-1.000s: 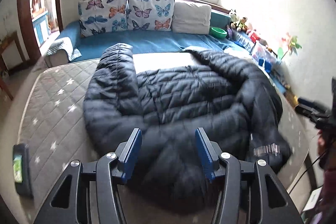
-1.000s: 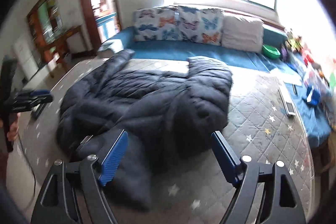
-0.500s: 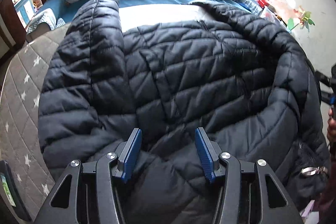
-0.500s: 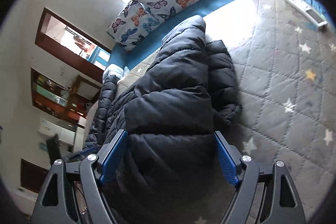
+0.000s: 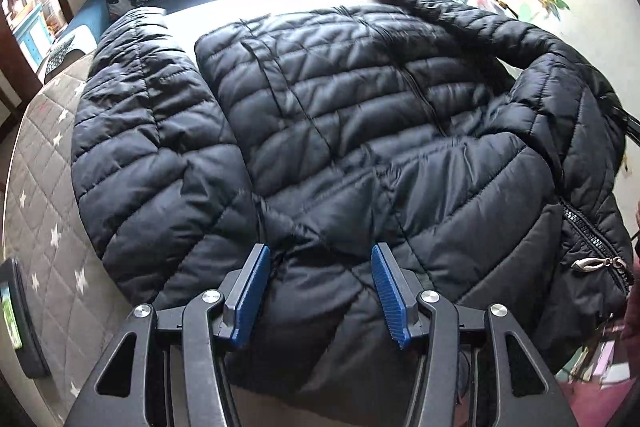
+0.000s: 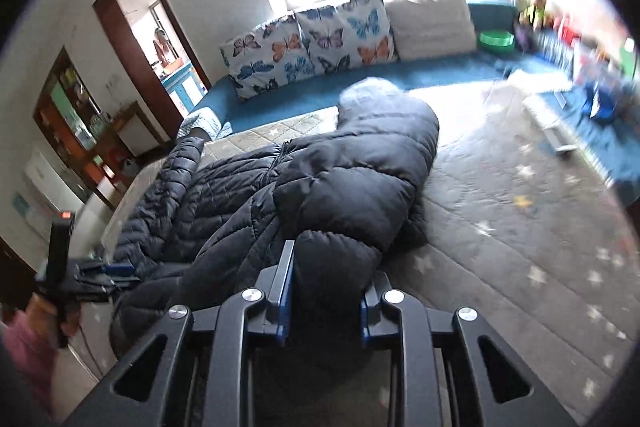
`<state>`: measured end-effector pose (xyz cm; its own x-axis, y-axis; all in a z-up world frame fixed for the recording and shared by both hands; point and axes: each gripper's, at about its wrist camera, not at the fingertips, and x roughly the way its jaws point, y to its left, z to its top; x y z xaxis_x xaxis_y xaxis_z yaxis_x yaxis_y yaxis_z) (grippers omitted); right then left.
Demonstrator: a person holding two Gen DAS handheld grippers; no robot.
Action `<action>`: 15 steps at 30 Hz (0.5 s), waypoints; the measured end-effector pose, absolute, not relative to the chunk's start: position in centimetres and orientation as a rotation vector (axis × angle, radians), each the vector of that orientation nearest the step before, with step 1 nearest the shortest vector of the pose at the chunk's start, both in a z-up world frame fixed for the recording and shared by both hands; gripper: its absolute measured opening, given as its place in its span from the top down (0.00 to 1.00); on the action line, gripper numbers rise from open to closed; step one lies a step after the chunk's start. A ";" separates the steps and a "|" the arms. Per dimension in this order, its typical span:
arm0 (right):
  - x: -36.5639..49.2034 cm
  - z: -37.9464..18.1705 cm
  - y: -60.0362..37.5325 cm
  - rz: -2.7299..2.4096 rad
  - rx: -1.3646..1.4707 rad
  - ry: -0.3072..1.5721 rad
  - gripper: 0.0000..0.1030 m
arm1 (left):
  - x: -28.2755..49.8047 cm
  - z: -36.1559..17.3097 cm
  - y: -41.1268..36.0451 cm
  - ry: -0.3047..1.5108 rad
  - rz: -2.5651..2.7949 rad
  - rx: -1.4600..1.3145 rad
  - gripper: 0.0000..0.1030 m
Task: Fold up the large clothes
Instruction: 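Spread the black jacket flat on the mattress with both grippers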
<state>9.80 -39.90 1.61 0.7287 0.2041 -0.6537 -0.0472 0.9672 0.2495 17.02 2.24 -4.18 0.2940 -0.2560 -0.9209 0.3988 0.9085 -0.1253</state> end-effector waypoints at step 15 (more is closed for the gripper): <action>4.1 -2.2 -43.6 0.020 0.391 1.030 0.58 | 14.0 -2.7 5.1 1.210 -0.446 0.072 0.27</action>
